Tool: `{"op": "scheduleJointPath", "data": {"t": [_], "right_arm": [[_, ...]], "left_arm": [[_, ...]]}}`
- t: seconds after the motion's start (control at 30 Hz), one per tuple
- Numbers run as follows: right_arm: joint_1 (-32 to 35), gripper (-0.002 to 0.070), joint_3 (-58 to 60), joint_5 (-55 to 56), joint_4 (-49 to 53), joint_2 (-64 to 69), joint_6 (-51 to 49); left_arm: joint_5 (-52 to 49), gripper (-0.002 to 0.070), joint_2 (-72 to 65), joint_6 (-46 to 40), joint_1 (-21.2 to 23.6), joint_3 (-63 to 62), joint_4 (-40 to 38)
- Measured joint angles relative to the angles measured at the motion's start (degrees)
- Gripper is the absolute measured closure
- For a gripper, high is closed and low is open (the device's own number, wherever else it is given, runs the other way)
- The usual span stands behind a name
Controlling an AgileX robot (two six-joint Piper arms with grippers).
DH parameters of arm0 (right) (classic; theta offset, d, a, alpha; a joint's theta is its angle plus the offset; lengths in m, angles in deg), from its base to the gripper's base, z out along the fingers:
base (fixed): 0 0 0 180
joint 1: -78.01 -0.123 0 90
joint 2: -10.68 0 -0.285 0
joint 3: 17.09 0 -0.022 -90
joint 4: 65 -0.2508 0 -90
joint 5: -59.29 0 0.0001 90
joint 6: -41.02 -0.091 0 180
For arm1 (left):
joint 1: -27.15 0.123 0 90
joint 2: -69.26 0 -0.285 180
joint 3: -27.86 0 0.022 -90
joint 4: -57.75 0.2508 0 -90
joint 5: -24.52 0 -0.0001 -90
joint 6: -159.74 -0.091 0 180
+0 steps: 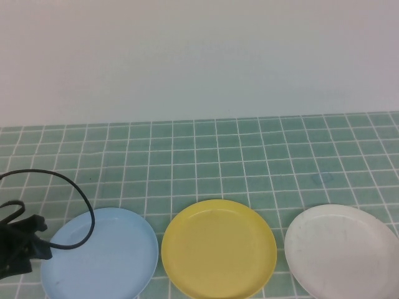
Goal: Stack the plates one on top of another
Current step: Pick up the blue plate
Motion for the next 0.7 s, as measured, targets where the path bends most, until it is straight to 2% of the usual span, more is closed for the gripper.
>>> {"op": "scheduleJointPath", "data": {"t": [0.23, 0.3, 0.4, 0.57, 0.7], "right_arm": [[0.0, 0.0678, 0.0, 0.0, 0.0, 0.0, 0.0], [0.0, 0.0678, 0.0, 0.0, 0.0, 0.0, 0.0], [0.0, 0.0678, 0.0, 0.0, 0.0, 0.0, 0.0], [0.0, 0.0678, 0.0, 0.0, 0.0, 0.0, 0.0], [0.0, 0.0678, 0.0, 0.0, 0.0, 0.0, 0.0]], "left_arm": [[0.3, 0.0344, -4.1, -6.9, 0.0, -0.1, -7.3], [0.3, 0.0367, -5.2, -7.9, 0.0, -0.1, -7.9], [0.3, 0.0449, -6.9, -8.6, 0.0, -0.1, -8.0], [0.2, 0.0675, -7.4, -8.6, 0.0, -0.6, -7.5], [-0.4, 0.0676, -7.3, -8.6, 0.0, -0.6, -7.3]]}}
